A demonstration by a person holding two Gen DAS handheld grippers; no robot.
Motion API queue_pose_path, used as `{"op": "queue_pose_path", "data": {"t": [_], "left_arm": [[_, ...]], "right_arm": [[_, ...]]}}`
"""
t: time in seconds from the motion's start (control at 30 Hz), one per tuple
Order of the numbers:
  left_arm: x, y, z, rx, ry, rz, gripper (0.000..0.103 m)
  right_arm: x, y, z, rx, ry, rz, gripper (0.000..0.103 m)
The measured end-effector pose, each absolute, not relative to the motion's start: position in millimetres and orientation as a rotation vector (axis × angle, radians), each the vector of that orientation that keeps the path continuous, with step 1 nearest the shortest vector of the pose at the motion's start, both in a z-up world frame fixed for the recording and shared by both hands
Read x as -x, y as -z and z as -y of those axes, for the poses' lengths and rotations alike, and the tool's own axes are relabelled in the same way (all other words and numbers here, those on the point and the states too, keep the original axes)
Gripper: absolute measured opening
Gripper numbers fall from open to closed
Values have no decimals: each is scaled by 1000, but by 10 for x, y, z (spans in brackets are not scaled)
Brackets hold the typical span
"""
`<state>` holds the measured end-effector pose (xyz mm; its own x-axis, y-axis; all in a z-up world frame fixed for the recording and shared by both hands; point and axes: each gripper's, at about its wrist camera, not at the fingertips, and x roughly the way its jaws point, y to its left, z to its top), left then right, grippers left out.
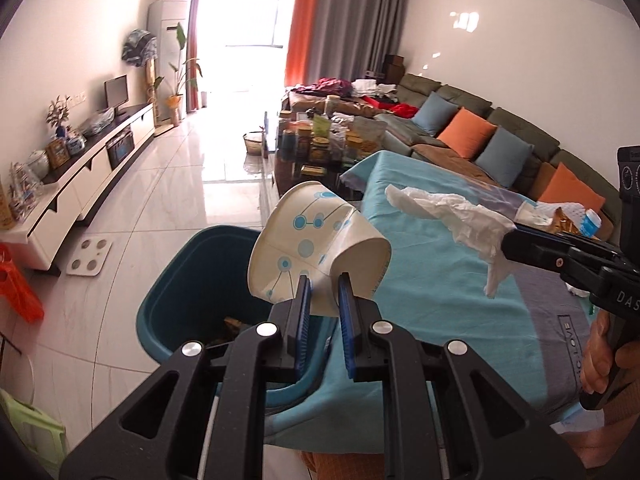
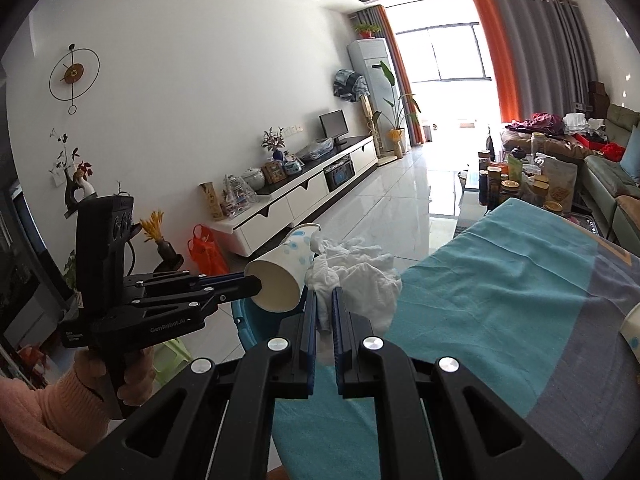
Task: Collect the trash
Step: 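Carry the tissue and paper cup over the teal bin with both tools, then open both tools to drop the tissue and cup into the bin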
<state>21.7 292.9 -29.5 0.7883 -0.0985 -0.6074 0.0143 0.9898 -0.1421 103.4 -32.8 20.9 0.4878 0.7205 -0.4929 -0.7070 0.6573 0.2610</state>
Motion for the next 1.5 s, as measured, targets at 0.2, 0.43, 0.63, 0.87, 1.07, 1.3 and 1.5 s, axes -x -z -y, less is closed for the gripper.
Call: {"op": "queue_pose_path", "data": {"t": [0.2, 0.43, 0.63, 0.87, 1.07, 1.3, 1.5], "left_arm": [[-185, 412, -3234, 157, 11, -686, 15], [-225, 586, -3459, 195, -26, -724, 15], [-347, 694, -3494, 208, -49, -751, 15], [-488, 773, -3501, 223, -73, -771, 15], [-609, 861, -3444, 228, -83, -792, 15], [-687, 943, -3379, 241, -86, -816, 15], [-760, 1021, -3340, 250, -85, -827, 15]], "right_arm": [[-1087, -200, 24, 7, -909, -633, 6], [-1116, -161, -216, 9, -938, -672, 6], [-1211, -95, -412, 9, -953, -705, 6], [-1345, 2, -594, -20, -958, -764, 6], [-1434, 129, -751, -21, -942, -825, 6], [-1552, 233, -859, -34, -921, -890, 10], [-1613, 288, -845, -57, -904, -918, 15]]}}
